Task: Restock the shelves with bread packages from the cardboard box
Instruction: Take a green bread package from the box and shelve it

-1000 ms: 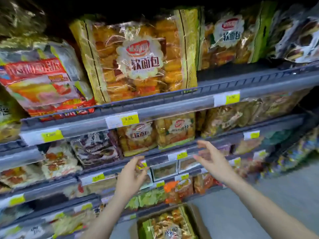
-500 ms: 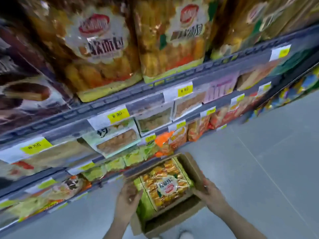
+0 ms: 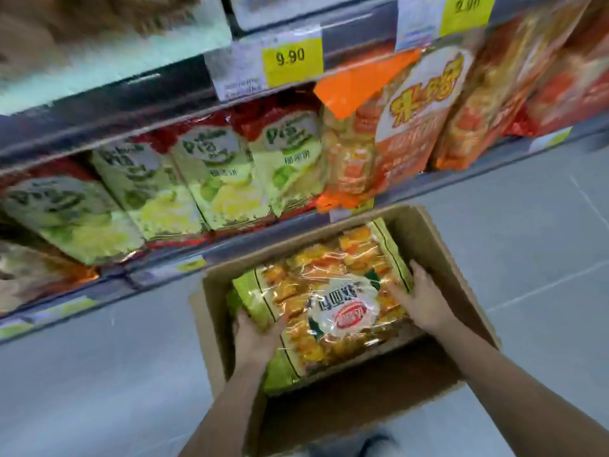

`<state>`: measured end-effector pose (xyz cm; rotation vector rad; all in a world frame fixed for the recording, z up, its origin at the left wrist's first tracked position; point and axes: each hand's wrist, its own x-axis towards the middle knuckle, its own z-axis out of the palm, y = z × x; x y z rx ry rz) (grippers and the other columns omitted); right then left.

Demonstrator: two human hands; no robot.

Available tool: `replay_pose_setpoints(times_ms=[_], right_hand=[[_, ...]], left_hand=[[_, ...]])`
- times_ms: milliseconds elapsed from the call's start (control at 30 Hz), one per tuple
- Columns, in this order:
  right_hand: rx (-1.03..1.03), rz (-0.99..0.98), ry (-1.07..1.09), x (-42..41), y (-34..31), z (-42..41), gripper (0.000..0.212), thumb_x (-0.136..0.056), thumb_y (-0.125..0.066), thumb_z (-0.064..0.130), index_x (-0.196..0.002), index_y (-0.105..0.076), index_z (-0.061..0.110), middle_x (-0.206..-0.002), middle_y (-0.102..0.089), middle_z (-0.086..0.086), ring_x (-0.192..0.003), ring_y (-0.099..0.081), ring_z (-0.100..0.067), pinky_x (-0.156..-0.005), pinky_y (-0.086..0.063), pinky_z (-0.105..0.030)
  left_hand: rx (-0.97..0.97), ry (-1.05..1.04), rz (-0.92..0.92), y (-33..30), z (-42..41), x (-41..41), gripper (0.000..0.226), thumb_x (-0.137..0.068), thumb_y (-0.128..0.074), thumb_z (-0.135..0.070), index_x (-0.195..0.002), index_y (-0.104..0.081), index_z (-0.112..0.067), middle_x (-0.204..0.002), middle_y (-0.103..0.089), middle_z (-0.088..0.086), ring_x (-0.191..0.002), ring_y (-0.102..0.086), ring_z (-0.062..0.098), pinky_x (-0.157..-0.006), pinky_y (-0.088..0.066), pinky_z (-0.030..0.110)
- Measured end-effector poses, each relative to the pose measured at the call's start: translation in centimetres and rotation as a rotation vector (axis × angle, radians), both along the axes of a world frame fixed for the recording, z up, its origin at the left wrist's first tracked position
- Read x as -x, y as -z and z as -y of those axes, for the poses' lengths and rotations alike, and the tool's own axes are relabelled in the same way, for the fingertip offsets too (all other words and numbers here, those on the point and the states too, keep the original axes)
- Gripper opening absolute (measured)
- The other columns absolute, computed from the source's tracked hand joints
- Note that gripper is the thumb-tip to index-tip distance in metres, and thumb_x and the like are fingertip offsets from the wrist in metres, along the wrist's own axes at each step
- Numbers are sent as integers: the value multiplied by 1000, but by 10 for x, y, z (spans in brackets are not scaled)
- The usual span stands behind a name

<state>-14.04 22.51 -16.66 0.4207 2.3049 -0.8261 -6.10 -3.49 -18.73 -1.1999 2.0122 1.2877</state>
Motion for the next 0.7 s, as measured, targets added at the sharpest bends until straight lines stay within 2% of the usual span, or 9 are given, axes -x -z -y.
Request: replay_pose_setpoints(times_ms=[67,167,200,300,400,467,567,633,700], right_hand=[[72,43,52,11,21,6,70,-85,-59,40,-142,-24,16,-138,-47,-12,-124,-47,-31,-103,-36,-39],[86,31,100,17,34,13,52,-85,-59,42,-126,-39,17,-119,-61,-7,-95,-61,-24,-84,-48,-38],[85,13,112,16,33,15,45,-86,-57,41,-121,-42,17,-112,-63,-6,-85,-63,-21,-78,-50,-37],[122,7,174,5,13,18,36,-90,-51,39,-118,-42,20,-94,-67,-3,-68,-69,-20,-68,-58,-45],[174,-1,247,-7,-30,15,36,-90,-52,38,-120,-43,20,-93,-66,1,-69,-69,-16,-69,-59,-42],[161,-19,263,-13,-70,9,42,-89,-51,42,-124,-43,20,-103,-64,3,-81,-66,-17,-77,-54,-35],[112,-58,294,-21,-149,-3,55,-83,-46,60,-125,-43,25,-114,-61,1,-100,-60,-26,-90,-46,-35],[140,-101,345,-27,-220,-11,35,-87,-51,49,-111,-47,24,-111,-63,-6,-94,-59,-25,-87,-47,-37],[153,-155,366,-33,-296,-20,23,-89,-53,40,-103,-47,23,-102,-63,-7,-87,-57,-24,-79,-46,-34]], left_hand=[[-100,-91,29,22,-2,5,104,-73,-75,-38,-149,-8,-14,-153,-28,10,-139,-30,31,-112,-26,42],[-102,-167,32,32,-2,10,123,-48,-79,-57,-147,-20,-15,-148,-38,11,-135,-37,34,-110,-34,50],[-99,-194,34,32,-2,11,123,-48,-80,-58,-147,-21,-14,-148,-38,11,-135,-37,34,-110,-34,50],[-39,-202,21,14,0,15,98,-68,-79,-40,-144,-26,-10,-145,-41,12,-133,-39,35,-109,-35,46],[18,-116,-22,-24,1,17,71,-70,-79,-33,-130,-46,-12,-126,-59,5,-116,-55,32,-101,-44,45],[7,-90,-29,-67,-2,18,69,-73,-77,-31,-131,-44,-11,-116,-56,-5,-116,-55,32,-100,-42,43],[-48,-69,-81,-149,-9,21,70,-70,-80,-27,-128,-45,-12,-121,-60,3,-118,-55,32,-101,-42,41],[-91,-68,-111,-214,-12,26,64,-69,-81,-23,-123,-50,-12,-115,-62,5,-112,-58,31,-99,-44,37],[-74,-34,-120,-280,-15,30,90,-59,-82,-49,-131,-44,-11,-120,-63,9,-111,-58,31,-100,-45,42]])
